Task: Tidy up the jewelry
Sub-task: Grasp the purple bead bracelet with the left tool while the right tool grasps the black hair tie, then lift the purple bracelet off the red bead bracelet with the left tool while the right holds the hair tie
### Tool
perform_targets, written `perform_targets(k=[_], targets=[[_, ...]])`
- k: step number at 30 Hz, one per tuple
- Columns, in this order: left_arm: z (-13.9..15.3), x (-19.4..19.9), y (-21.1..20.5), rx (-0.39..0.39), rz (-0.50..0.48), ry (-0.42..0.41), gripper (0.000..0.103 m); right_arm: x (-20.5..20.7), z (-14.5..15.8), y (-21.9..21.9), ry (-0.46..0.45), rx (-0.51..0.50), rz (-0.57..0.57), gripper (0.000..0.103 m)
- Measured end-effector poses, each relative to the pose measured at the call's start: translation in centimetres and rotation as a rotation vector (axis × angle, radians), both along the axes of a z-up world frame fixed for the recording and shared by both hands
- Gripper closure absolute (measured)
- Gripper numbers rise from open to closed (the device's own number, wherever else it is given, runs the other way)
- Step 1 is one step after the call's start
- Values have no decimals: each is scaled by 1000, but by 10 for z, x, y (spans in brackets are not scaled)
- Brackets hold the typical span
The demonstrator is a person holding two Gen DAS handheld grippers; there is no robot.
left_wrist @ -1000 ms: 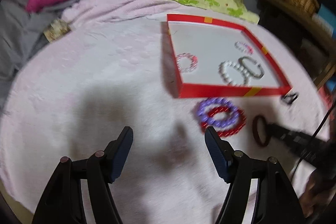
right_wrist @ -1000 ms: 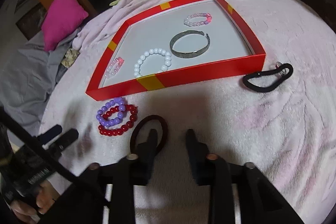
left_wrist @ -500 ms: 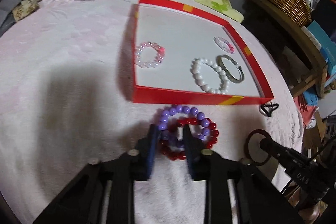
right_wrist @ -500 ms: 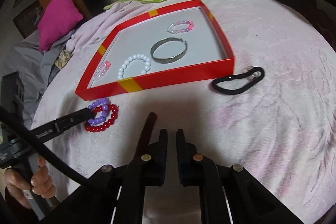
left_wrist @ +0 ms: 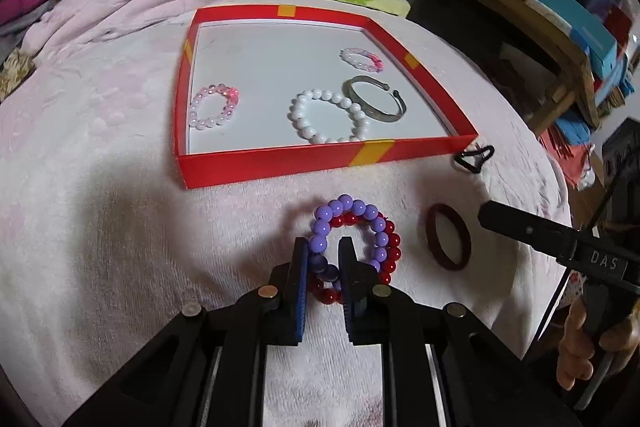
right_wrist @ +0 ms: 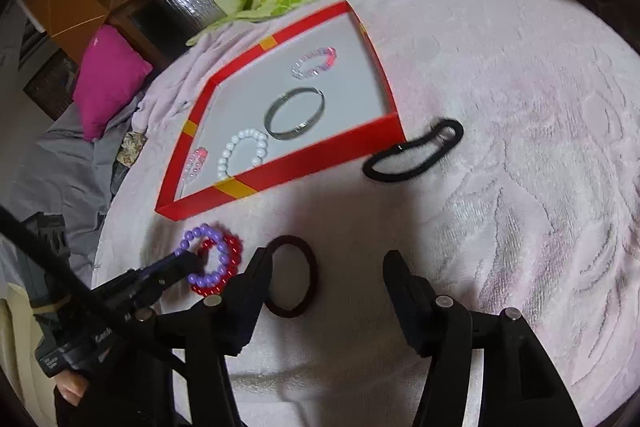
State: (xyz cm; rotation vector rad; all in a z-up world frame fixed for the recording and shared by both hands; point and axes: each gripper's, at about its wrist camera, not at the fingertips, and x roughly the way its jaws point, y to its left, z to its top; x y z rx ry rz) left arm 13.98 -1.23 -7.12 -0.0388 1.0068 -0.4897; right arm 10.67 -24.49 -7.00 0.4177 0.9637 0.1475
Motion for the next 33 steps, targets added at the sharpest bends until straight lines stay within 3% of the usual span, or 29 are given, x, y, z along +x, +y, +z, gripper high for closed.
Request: perform_targets(k=[3, 6, 8, 9, 14, 26, 33], targets=[[2, -4, 2, -11, -4, -5, 88, 0, 1, 15, -16, -67, 43, 60], [4, -3, 3, -19, -13, -8, 87, 6, -13, 30, 40, -142, 73, 71], [4, -4, 3, -17, -19, -9, 88, 5, -13, 36, 20, -221, 79, 84], [4, -4, 3, -17, -21, -12, 88, 5, -11, 39, 7, -247, 91, 98], [14, -10, 3, -37, -31, -62, 92, -1, -5, 30, -29, -251, 61, 98], [35, -19, 10, -69, -21, -138, 93, -10, 13, -15, -82, -134, -38, 98], [22, -6, 16, 1, 22, -92, 93, -13, 7, -29, -57, -120, -49, 98]])
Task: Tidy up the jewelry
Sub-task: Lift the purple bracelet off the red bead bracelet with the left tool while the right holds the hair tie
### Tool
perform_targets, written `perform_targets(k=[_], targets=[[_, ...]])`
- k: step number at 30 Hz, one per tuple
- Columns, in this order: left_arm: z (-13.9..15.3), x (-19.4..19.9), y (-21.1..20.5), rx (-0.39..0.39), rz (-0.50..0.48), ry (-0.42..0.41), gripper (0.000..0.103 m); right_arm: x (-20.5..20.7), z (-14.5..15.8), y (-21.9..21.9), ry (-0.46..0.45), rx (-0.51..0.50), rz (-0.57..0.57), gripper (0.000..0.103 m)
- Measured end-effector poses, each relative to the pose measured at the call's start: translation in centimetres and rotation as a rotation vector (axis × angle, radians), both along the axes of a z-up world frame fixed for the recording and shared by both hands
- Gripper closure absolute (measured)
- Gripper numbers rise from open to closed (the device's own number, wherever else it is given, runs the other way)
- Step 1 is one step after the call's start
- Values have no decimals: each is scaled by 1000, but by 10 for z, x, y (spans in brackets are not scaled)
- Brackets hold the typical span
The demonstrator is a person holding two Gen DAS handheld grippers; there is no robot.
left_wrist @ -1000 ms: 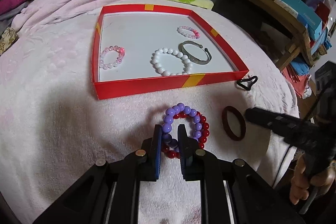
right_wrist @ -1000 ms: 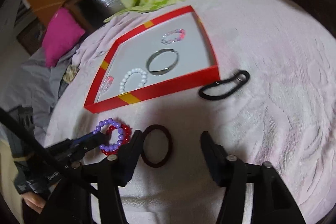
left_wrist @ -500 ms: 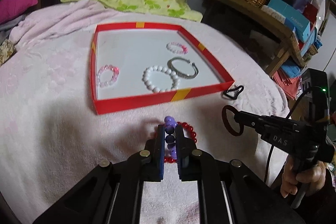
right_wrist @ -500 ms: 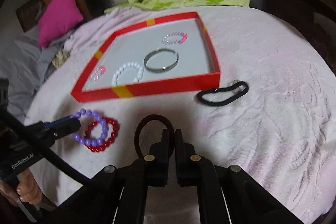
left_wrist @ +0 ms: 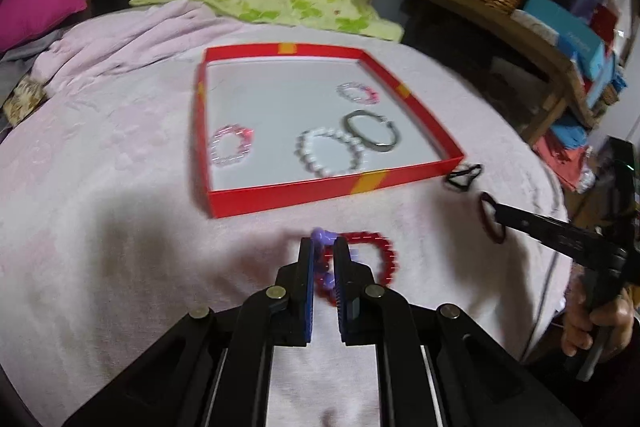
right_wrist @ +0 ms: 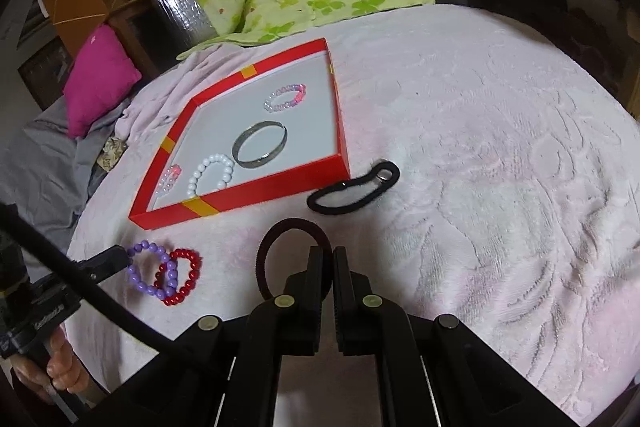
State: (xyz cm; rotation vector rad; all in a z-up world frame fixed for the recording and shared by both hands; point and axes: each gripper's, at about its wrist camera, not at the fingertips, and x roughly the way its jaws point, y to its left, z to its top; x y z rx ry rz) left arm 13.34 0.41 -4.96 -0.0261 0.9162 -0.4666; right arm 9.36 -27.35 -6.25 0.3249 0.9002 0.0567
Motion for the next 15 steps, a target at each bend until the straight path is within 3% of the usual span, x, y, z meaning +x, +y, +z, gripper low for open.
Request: perform_targets(k=[7, 9, 11, 15], targets=[[-7, 4, 14, 12, 54, 24, 92, -4, 0, -1, -1, 16, 11, 98], [-13, 8, 12, 28, 56, 52, 79, -4, 0, 1, 4, 18, 18, 98], [-20, 10, 7, 62, 60, 79, 42, -3, -2, 6, 10, 12, 30, 98], [-25, 8, -5, 107, 31, 52, 41, -3, -5, 13, 24, 3, 49, 98]])
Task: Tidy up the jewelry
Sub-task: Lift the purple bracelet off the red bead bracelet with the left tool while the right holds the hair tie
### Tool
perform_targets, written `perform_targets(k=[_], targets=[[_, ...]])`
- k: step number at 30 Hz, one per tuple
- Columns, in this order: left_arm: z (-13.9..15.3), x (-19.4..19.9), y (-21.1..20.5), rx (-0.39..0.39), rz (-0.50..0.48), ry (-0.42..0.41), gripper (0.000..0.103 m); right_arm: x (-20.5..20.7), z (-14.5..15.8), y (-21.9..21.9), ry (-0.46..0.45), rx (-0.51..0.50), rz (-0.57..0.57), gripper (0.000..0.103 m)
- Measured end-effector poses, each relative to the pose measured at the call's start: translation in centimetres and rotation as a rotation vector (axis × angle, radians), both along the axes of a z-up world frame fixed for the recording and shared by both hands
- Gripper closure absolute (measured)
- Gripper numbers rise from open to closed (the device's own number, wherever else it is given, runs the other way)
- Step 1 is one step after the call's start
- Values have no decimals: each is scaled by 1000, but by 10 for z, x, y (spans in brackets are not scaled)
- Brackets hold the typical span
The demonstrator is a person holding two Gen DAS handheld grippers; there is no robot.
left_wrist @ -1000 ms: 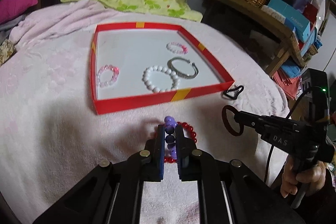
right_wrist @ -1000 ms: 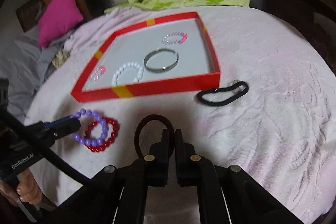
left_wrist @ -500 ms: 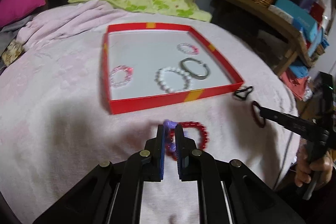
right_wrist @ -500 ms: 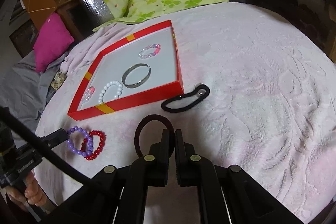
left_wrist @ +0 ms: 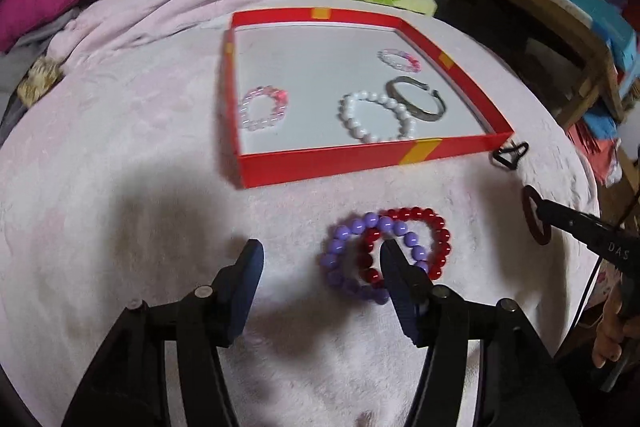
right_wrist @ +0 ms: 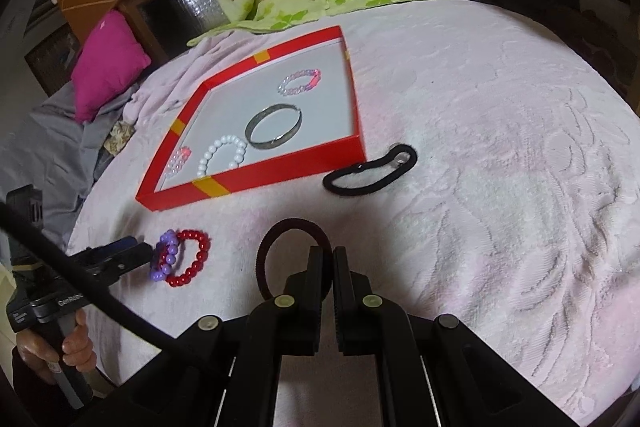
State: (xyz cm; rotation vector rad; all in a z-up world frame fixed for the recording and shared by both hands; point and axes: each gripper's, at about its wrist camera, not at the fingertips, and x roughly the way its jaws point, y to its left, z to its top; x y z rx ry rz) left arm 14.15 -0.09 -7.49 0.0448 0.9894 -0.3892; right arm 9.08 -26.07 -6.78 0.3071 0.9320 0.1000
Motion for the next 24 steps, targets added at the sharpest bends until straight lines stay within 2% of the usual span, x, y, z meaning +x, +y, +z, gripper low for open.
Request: perform_targets(k=[1, 2, 3, 4, 5, 9, 17, 24], targets=[[-2, 0, -3, 21, -6, -4, 44, 0, -1, 1, 2, -2, 3, 98], [-5, 1, -4, 42, -8, 7, 59, 0, -1, 2, 3, -7, 6, 98], [-7, 1, -3, 42, -12, 18, 69, 1, -2, 3, 6, -7, 7, 98], [-5, 1, -2, 20, -15, 17, 84, 1, -3, 4, 9, -6, 9, 98], [-4, 0, -2, 14, -24, 15, 94, 1, -4, 4, 12, -9, 10, 98], [0, -8, -3, 34, -52, -15, 95, 3, -4, 6, 20, -4, 7, 98], [22, -16, 19, -77, -2, -77, 95, 6, -3, 19, 17, 0, 29, 98], [38, -17, 29, -116, 24, -131, 95, 6, -3, 28, 11, 0, 43, 98]])
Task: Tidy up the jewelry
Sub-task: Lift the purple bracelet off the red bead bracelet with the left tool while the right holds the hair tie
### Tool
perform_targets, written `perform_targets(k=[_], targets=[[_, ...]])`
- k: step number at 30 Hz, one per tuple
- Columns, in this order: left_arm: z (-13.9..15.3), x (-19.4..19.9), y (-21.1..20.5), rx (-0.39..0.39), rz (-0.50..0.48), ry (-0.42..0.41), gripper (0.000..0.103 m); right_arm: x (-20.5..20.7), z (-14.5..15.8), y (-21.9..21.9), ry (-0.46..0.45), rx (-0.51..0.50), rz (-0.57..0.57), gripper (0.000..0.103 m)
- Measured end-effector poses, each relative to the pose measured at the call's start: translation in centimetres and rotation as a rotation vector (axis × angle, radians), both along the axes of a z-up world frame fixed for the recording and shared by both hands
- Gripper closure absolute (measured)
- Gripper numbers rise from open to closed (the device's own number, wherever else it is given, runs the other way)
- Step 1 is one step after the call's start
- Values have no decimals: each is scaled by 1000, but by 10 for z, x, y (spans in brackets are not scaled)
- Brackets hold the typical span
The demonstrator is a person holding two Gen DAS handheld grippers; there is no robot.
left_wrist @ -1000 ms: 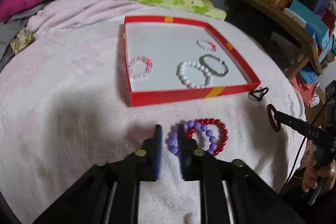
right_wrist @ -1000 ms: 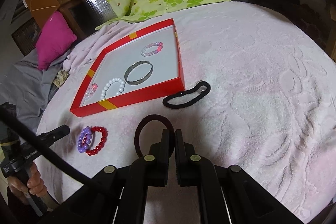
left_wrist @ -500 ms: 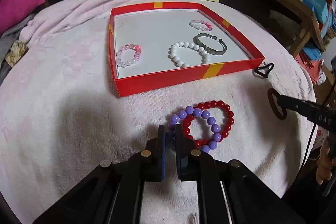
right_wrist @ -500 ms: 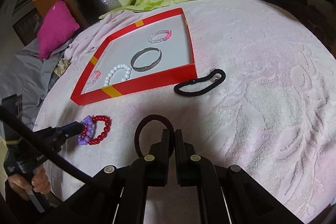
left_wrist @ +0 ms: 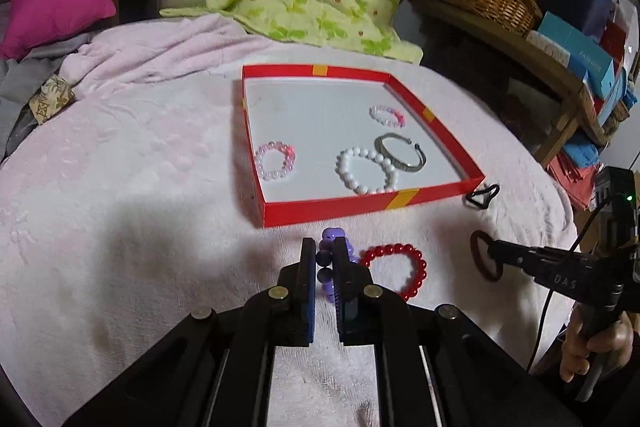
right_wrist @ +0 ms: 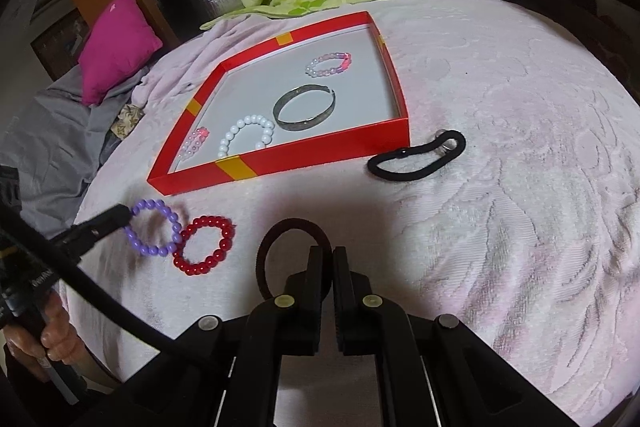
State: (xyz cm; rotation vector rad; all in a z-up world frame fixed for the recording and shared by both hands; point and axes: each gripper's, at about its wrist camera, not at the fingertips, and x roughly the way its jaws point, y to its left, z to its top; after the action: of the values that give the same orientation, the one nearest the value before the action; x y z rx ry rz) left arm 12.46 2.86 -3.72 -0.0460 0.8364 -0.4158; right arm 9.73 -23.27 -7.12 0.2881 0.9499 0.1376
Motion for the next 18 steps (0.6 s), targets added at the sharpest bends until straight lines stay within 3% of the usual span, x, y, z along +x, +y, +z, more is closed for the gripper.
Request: perform_targets(k=[18], targets=[[30, -1, -10, -57, -2, -99, 95, 9, 30, -3, -109, 74, -44, 98]])
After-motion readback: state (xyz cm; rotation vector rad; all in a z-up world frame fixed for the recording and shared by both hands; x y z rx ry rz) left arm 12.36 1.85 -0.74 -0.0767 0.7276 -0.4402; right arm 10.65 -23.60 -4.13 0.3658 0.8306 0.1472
